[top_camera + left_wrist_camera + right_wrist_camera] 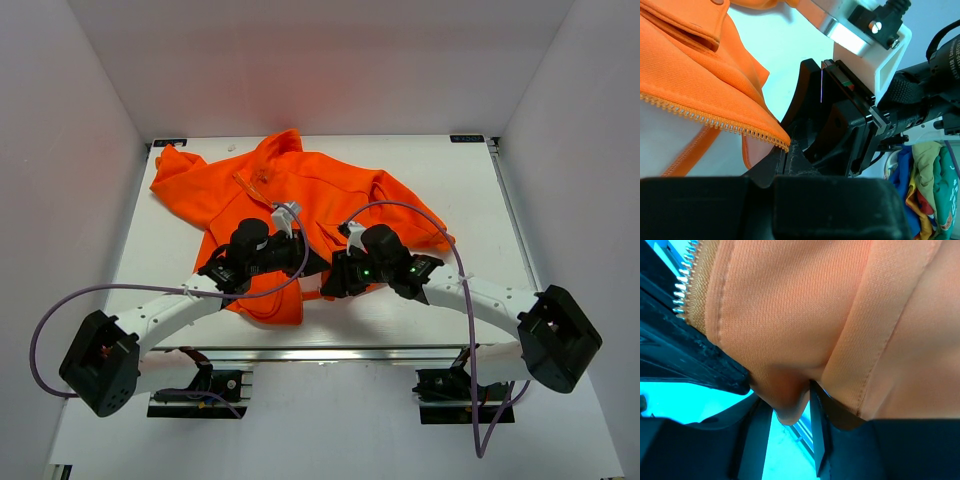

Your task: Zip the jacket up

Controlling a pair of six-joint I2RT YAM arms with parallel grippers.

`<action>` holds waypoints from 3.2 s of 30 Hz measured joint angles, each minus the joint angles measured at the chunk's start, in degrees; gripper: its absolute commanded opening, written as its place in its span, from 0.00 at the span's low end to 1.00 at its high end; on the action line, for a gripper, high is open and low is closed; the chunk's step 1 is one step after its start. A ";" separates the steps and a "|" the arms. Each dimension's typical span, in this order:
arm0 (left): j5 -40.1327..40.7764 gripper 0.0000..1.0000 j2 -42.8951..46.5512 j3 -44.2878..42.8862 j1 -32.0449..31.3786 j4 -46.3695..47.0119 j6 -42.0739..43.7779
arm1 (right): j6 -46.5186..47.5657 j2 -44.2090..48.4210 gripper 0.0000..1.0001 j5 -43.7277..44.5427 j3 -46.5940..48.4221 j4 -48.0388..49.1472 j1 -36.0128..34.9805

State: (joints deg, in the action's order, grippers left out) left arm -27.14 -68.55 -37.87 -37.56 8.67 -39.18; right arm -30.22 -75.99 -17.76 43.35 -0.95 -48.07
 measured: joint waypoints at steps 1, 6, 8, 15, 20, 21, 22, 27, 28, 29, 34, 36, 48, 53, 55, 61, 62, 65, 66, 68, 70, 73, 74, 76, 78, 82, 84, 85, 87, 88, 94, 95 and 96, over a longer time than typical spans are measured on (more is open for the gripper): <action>0.11 0.00 0.02 0.00 0.00 0.00 -0.26 | 0.04 -0.02 0.40 0.00 0.00 0.02 0.00; 0.13 0.00 0.04 0.61 0.00 1.46 -1.66 | 0.04 -0.02 0.11 0.15 0.00 0.26 0.02; 0.22 0.00 0.04 1.01 0.00 1.75 -2.08 | -0.13 -0.02 0.00 0.33 -0.02 0.26 0.00; 2.86 0.00 0.52 1.03 0.00 0.63 -2.47 | 0.07 0.11 0.00 0.28 -0.17 0.28 0.00; 4.98 0.36 0.74 -0.33 -0.09 -2.93 -1.40 | 1.27 3.08 0.00 -0.39 -1.70 0.15 0.00; 5.35 0.53 0.61 -1.20 -0.13 -4.28 -0.92 | 1.51 3.82 0.00 -0.28 -1.81 -0.22 0.02; 6.21 0.74 0.52 -2.38 -0.17 -6.03 -0.72 | 1.79 4.55 0.00 -0.07 -1.81 -1.03 0.02; 10.03 0.98 0.96 -5.99 -0.02 -15.63 1.22 | 2.16 5.33 0.00 1.84 -1.79 -5.55 0.63; 10.78 0.98 1.29 -6.01 -0.02 -18.18 1.25 | 2.16 5.20 0.00 2.05 -1.79 -6.54 0.92; 11.50 0.98 1.64 -5.95 -0.02 -20.94 1.31 | 2.19 5.05 0.00 2.19 -1.79 -7.34 1.29; 12.59 0.97 2.95 -2.10 -0.09 -29.03 0.96 | 2.32 4.55 0.00 2.14 -2.34 -9.42 3.74; 12.52 0.92 1.79 -0.61 -0.35 -31.01 0.63 | 2.36 4.26 0.00 2.14 -2.89 -9.62 4.35; 20.76 0.78 -13.68 -5.03 -4.96 -41.40 0.68 | 2.62 4.44 0.00 2.51 -4.87 -9.62 4.52; 26.58 0.67 -16.06 -7.39 -8.28 -44.46 -1.84 | 2.62 5.18 0.00 2.84 -6.03 -9.62 4.52; 29.09 0.66 -17.00 -8.15 -9.35 -45.72 -3.15 | 2.62 5.44 0.00 3.08 -6.10 -9.62 4.55; 35.06 0.62 -20.11 -10.75 -12.85 -48.61 -6.49 | 2.67 6.73 0.00 4.17 -6.27 -9.62 4.57; 35.56 0.59 -20.68 -11.23 -13.27 -49.03 -6.78 | 2.71 6.97 0.00 4.33 -6.38 -9.64 4.57; 36.87 0.52 -22.43 -12.76 -14.16 -50.42 -7.61 | 2.82 7.58 0.00 4.92 -6.51 -9.68 4.57; 36.98 0.50 -22.91 -13.27 -14.32 -50.71 -7.87 | 2.86 7.80 0.00 5.16 -6.51 -9.70 4.57; 37.00 0.44 -23.69 -14.01 -14.58 -51.06 -8.28 | 2.95 8.48 0.00 5.62 -6.56 -9.68 4.57; 36.96 0.36 -24.04 -14.38 -14.82 -50.99 -8.74 | 3.04 9.03 0.00 5.86 -6.64 -9.70 4.57; 36.94 0.20 -24.09 -14.40 -14.95 -50.58 -8.85 | 3.21 9.14 0.00 6.05 -6.73 -9.70 4.57; 36.89 0.10 -24.04 -14.38 -14.95 -50.45 -8.92 | 3.26 9.14 0.00 6.05 -6.73 -9.73 4.57; 36.74 0.02 -23.91 -14.29 -14.95 -50.10 -8.59 | 3.30 9.14 0.00 6.05 -6.73 -9.73 4.57; 36.57 0.00 -23.61 -14.03 -14.95 -49.79 -8.44 | 3.43 9.14 0.00 6.05 -6.75 -9.73 4.57; 35.85 0.00 -22.10 -12.46 -14.95 -48.00 -7.76 | 3.63 9.14 0.00 5.97 -6.82 -9.68 4.57; 35.34 0.00 -20.50 -10.84 -14.95 -45.94 -7.54 | 3.72 9.14 0.00 5.57 -6.97 -9.60 4.57; 34.97 0.00 -19.54 -9.75 -14.95 -44.52 -7.34 | 3.80 9.14 0.00 5.20 -7.19 -9.38 4.59; 33.92 0.00 -17.46 -7.65 -14.95 -41.64 -6.88 | 4.20 9.14 0.00 3.43 -8.17 -8.28 4.87; 33.33 0.00 -16.17 -6.60 -14.95 -40.28 -6.67 | 4.55 9.16 0.00 2.23 -8.87 -7.54 5.16; 31.93 0.00 -3.06 -3.39 -15.06 -33.62 -5.33 | 7.32 10.34 0.00 -9.75 -12.52 -2.03 9.42; 31.98 0.00 -0.11 -3.08 -15.06 -32.15 -5.01 | 7.74 10.82 0.00 -12.33 -12.92 -0.61 10.29; 32.00 0.00 3.10 -2.71 -15.06 -30.49 -4.66 | 8.04 11.32 0.00 -15.15 -13.42 1.33 11.39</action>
State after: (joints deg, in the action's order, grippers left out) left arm 4.86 -65.45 -40.58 -52.62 -21.82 -43.83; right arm -22.17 -64.66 -32.91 29.93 0.38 -36.69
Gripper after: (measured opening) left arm 0.143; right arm 0.035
